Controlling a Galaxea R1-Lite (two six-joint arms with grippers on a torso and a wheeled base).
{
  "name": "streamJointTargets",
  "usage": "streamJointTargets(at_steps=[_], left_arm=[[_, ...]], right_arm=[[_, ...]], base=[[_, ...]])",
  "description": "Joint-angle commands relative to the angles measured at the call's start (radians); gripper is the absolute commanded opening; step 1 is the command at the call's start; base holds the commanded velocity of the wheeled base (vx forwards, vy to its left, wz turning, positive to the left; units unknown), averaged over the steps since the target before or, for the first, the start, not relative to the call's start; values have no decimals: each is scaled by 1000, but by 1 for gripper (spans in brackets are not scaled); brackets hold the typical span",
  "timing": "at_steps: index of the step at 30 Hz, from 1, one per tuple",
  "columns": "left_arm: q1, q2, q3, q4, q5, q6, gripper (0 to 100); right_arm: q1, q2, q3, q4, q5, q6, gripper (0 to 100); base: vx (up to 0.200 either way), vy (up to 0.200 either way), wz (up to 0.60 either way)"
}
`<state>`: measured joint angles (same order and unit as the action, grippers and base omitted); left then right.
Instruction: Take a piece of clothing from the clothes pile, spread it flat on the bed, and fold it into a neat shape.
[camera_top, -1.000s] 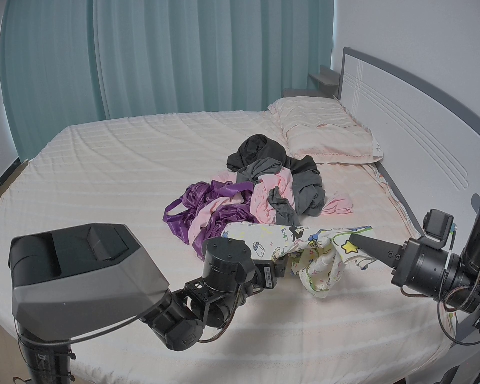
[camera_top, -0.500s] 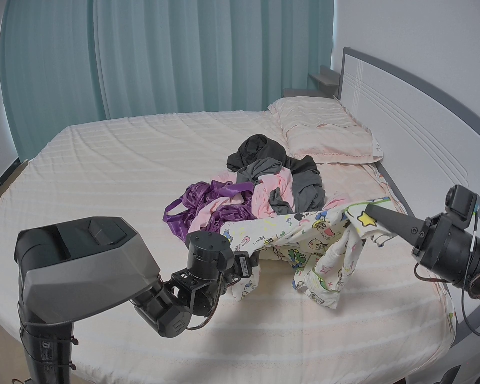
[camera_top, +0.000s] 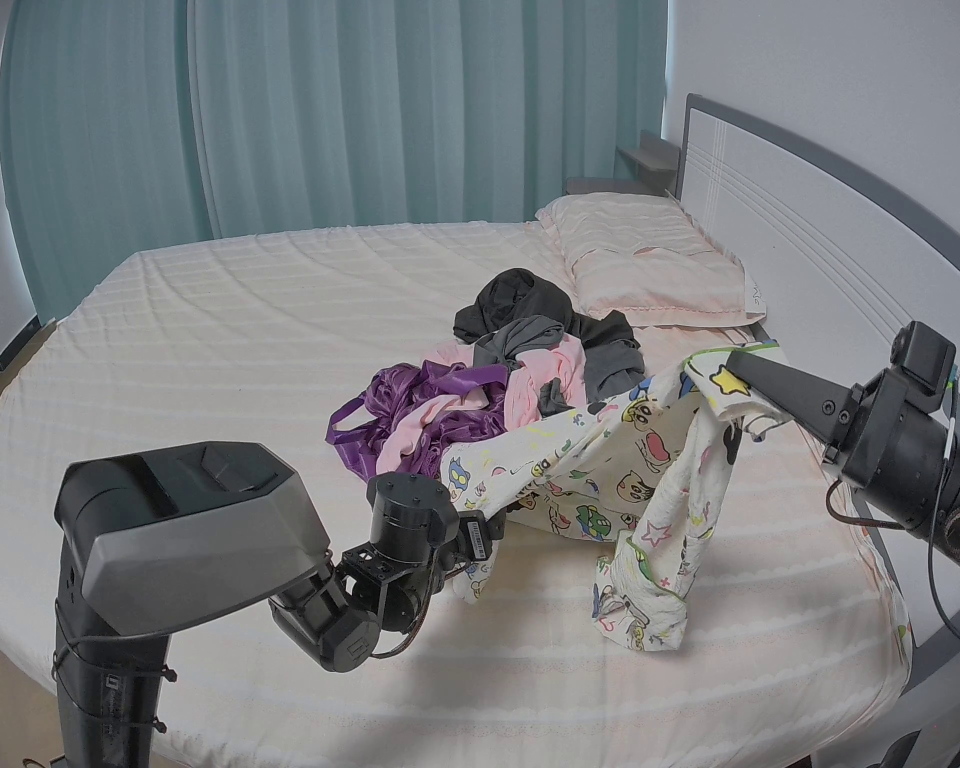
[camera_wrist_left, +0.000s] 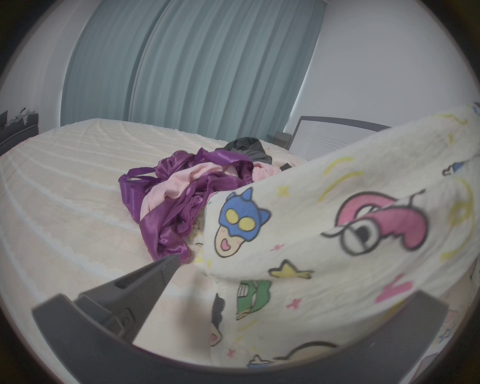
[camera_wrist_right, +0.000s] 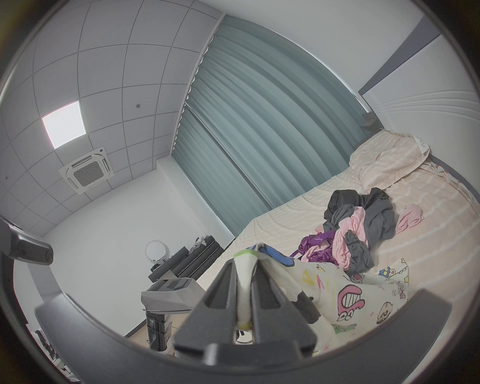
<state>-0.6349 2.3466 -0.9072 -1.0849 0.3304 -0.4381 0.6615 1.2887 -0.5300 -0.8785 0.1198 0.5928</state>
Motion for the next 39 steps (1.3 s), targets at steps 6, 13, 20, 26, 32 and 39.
streamJointTargets(at_steps=[6, 13, 20, 26, 32, 39], left_arm=[[15, 114, -19, -64, -4, -16, 100], [17, 65, 21, -72, -5, -74, 0], [20, -109, 143, -87, -1, -74, 0], [23, -296, 229, -84, 10, -71, 0], [26, -451, 335, -78, 29, -71, 0], [35, -659, 390, -44, 98, -53, 0]], right_arm=[[-40, 58, -31, -2, 18, 1, 0], [-89, 75, -13, -4, 20, 2, 0], [-114, 86, -7, -2, 18, 4, 0], [-132, 87, 2, -2, 12, 4, 0], [-183, 86, 1, 0, 3, 4, 0], [-226, 87, -35, 1, -63, -4, 0]], base=[[0, 0, 0], [0, 0, 0], [0, 0, 0], [0, 0, 0], [0, 0, 0], [0, 0, 0]])
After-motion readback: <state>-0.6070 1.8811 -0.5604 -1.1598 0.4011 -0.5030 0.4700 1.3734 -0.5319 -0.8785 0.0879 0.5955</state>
